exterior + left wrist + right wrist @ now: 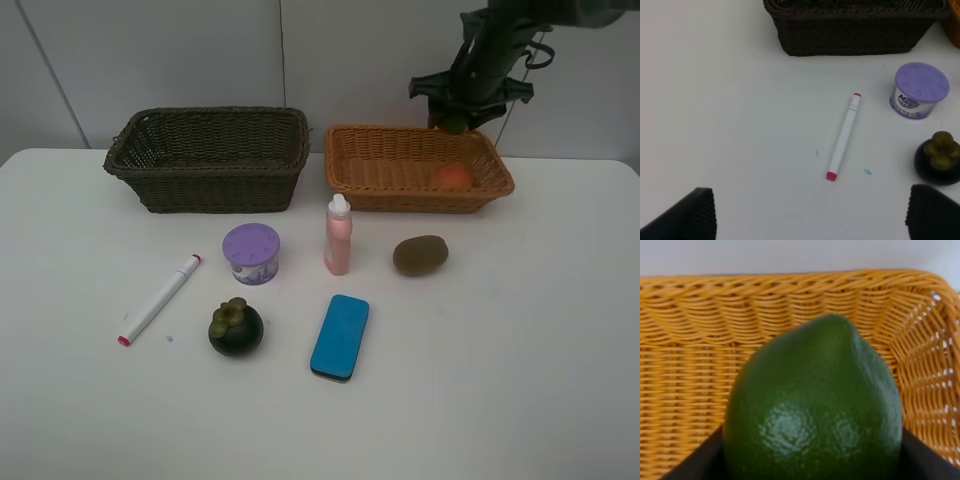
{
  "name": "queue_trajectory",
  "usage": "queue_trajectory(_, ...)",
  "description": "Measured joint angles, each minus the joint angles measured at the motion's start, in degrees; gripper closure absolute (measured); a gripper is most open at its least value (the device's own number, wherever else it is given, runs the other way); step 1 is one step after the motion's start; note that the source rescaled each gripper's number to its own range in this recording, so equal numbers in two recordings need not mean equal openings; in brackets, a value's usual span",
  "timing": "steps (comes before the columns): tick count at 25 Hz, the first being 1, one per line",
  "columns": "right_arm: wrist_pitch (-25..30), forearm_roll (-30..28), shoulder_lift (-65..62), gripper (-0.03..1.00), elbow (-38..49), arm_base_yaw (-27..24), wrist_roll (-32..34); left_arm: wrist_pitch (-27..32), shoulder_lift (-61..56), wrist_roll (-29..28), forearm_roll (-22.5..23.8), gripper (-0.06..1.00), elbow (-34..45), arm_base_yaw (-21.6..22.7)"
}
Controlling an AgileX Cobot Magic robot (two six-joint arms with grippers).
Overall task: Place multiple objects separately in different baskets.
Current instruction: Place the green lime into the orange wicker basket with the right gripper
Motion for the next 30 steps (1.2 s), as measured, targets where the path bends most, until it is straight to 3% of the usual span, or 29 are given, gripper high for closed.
queue_trajectory(9,-4.12,0.39,4.74,0.46,-0.07,-0.41,-0.06,0.00,0.00,0.00,0.00,-0.05,0.00,0.00)
queue_trajectory(30,-4.74,0.04,6.02,0.46,-0.38,-0.83,-0.17,0.00,0.00,0.00,0.00,-0.05,0.00,0.00)
